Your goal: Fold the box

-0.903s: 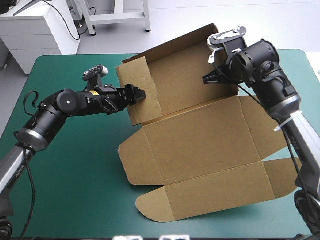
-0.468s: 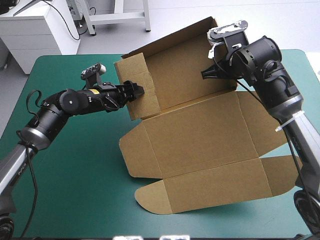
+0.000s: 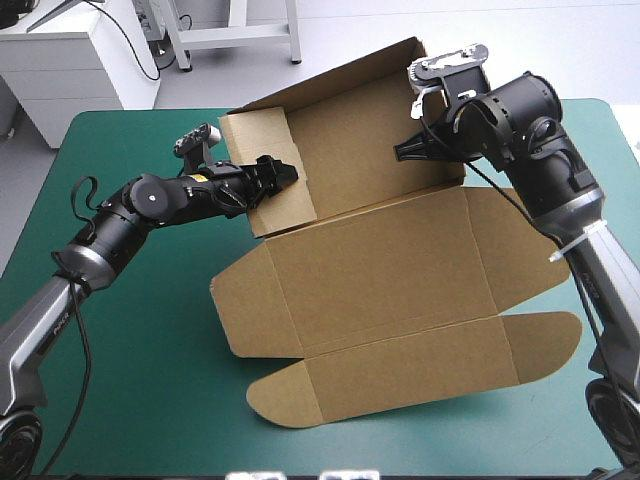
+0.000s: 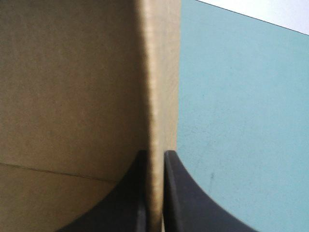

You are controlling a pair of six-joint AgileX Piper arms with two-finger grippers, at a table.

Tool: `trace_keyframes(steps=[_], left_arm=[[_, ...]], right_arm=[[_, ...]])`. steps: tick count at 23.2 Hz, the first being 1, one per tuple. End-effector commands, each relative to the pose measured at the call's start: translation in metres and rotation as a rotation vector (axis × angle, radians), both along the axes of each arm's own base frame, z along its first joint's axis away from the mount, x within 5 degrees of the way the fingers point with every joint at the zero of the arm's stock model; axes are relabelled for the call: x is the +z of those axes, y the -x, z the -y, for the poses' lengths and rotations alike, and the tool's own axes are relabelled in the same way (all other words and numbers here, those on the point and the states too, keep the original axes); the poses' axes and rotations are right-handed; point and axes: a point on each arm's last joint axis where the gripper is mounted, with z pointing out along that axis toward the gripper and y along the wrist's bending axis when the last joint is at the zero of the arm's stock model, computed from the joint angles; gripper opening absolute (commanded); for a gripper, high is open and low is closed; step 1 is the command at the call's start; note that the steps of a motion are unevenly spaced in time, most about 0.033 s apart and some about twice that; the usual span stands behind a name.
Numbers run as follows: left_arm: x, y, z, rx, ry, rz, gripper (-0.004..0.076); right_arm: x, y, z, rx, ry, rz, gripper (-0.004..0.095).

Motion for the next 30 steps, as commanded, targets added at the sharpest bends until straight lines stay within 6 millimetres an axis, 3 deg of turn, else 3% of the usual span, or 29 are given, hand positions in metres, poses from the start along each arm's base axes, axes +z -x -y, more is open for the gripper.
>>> trace_keyframes(steps=[1, 9, 12, 22, 24, 27, 30], left_arm=[[0.024, 0.001, 0.000, 0.037, 0.073, 0.092, 0.0530], [0.025, 0.003, 0.000, 0.031, 0.076, 0.094, 0.0439], [0.025, 0.003, 0.000, 0.031, 0.076, 0.094, 0.0410], [0.024, 0.004, 0.002, 0.015, 0.086, 0.076, 0.0410], [0.024, 0.005, 0.002, -0.005, 0.071, 0.080, 0.0349], [0.023, 0.006, 0.003, -0.015, 0.065, 0.079, -0.0003], [0.033, 0.012, 0.001, -0.015, 0.080, 0.102, -0.0008]], right_arm=[[0.027, 0.024, 0.003, 0.028, -0.080, 0.060, -0.0020], [0.028, 0.022, 0.006, 0.006, -0.058, 0.073, -0.0020], [0.031, 0.023, 0.004, -0.053, 0.023, 0.135, -0.0020], [0.032, 0.029, -0.014, -0.030, 0.070, 0.172, -0.0020], [0.032, 0.029, -0.013, -0.033, 0.075, 0.176, -0.0020], [0.031, 0.029, -0.014, -0.038, 0.069, 0.174, -0.0020], [0.030, 0.028, -0.012, -0.065, 0.061, 0.174, -0.0020]])
